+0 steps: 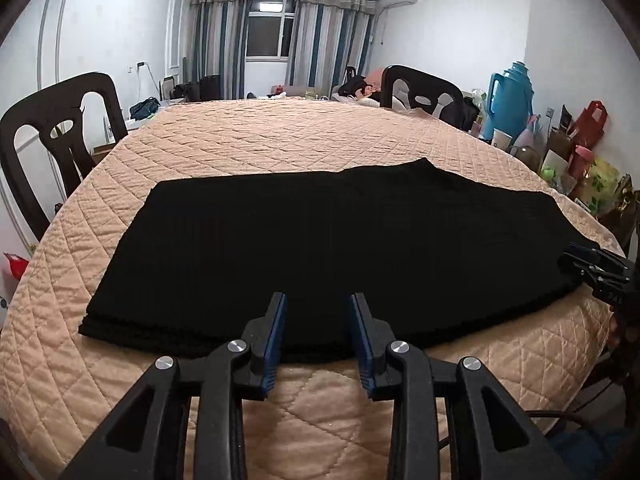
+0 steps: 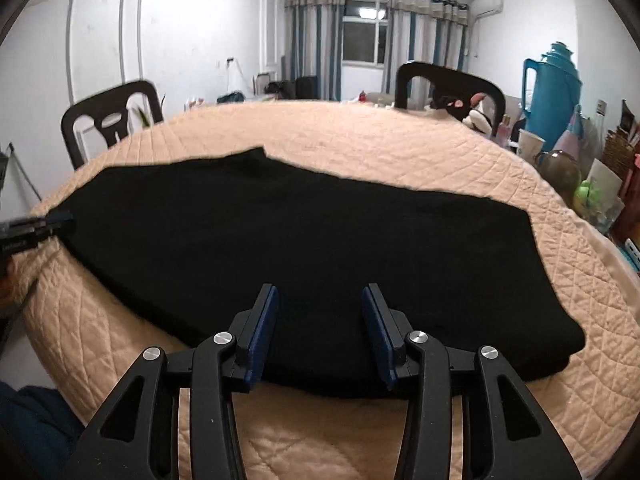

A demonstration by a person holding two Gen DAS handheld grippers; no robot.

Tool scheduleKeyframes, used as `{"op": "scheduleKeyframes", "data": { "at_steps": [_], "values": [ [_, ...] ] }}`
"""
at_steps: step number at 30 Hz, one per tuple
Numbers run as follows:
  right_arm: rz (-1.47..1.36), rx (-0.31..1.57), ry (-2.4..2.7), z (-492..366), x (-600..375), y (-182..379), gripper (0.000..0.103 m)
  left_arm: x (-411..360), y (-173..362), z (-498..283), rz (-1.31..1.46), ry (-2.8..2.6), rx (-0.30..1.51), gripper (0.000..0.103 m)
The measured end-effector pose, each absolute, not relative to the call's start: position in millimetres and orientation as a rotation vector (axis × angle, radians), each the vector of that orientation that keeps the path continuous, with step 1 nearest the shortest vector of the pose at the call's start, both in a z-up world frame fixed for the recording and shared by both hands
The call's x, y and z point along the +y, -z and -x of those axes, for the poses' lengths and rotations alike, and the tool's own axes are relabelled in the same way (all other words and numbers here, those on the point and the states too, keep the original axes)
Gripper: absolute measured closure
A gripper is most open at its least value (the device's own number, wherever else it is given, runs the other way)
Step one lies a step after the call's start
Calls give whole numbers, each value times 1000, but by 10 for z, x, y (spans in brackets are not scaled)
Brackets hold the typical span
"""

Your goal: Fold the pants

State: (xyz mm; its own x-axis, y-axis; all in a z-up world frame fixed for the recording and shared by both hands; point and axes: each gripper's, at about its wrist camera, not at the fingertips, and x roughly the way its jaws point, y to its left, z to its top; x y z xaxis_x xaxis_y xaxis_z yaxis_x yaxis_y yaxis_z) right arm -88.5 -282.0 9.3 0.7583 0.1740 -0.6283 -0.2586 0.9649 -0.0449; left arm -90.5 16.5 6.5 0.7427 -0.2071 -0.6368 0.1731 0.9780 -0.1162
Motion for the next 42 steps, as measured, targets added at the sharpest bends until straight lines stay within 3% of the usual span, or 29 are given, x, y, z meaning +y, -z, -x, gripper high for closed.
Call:
{"op": "scheduleKeyframes", "data": {
  "at_steps": [16,27,33,42],
  "values": [
    [-41,636,-77,947,-3495,-134,58,1010,-102,903,199,-44,695,69],
    [-76,611,-49,977,-3652,-175,60,1060,-115,888,216,-88,697,69],
    [-84,606,-63,965,-3572,-235,60,1201,-133,906,385,-137,822,68],
    [-81,592,-118,913,-3423,-241,60,1067,-45,1008,492,-192,801,57]
  ]
}}
